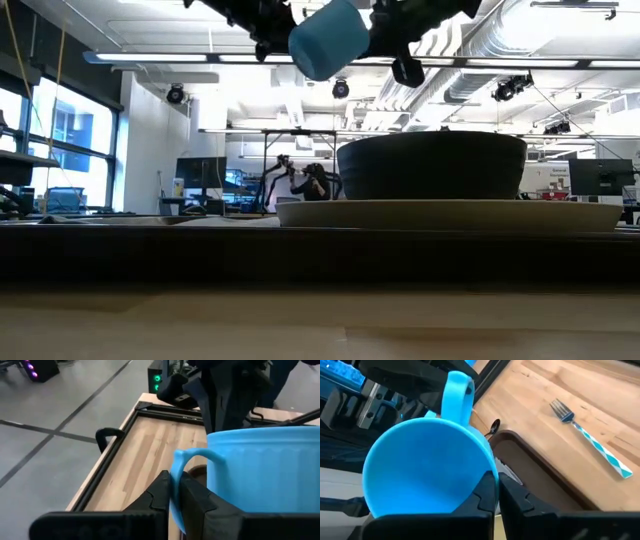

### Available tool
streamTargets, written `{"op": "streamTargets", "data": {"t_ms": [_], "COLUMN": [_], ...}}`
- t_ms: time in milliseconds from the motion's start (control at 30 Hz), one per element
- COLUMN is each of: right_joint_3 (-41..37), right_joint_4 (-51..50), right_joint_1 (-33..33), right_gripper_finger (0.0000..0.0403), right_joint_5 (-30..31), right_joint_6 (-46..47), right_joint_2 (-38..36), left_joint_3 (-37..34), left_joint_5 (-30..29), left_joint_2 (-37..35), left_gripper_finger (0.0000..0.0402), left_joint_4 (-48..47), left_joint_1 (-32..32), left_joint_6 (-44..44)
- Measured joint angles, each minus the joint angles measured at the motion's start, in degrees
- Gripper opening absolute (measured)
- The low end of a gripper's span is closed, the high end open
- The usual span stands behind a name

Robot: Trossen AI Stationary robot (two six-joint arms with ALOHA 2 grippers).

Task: Set up tray
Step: Put the blue mug on the dark brown serving tray to the top right of the brown plate

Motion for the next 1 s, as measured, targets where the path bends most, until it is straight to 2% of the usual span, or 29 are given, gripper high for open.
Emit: {"op": "streamTargets", "data": {"t_ms": [167, 467, 667, 767, 1000], "right_joint_3": [0.01, -0.12, -0.12, -0.38, -6.30], "right_joint_4": [-0.75, -5.50, -22.50, -28.34, -29.89], "right_joint_1": [-0.02, -1.19, -2.01, -2.01, -0.23], "right_gripper_finger": [0.0003, 0.0001, 0.0001, 0.0000, 0.0000], "right_joint_5": [0.99, 1.93, 9.29, 11.92, 14.30], "right_joint_6": [-1.49, -4.02, -13.53, -16.52, -18.39], "right_joint_2": [0.28, 0.28, 0.65, 0.89, 0.76], "left_joint_3": [0.00, 0.07, 0.04, 0.04, 0.04], "left_joint_5": [-2.57, -3.57, -5.66, -6.35, -5.70], "left_joint_2": [0.01, -0.10, -0.83, -1.19, -1.62], "left_gripper_finger": [0.0083, 0.0174, 0.0223, 0.0234, 0.0236], "left_joint_4": [-0.63, -6.83, -13.83, -16.43, -23.53], "left_joint_1": [-0.04, -0.02, 0.02, 0.02, 0.02], "left_joint_6": [-0.54, -1.84, -2.03, -3.36, -8.25]}}
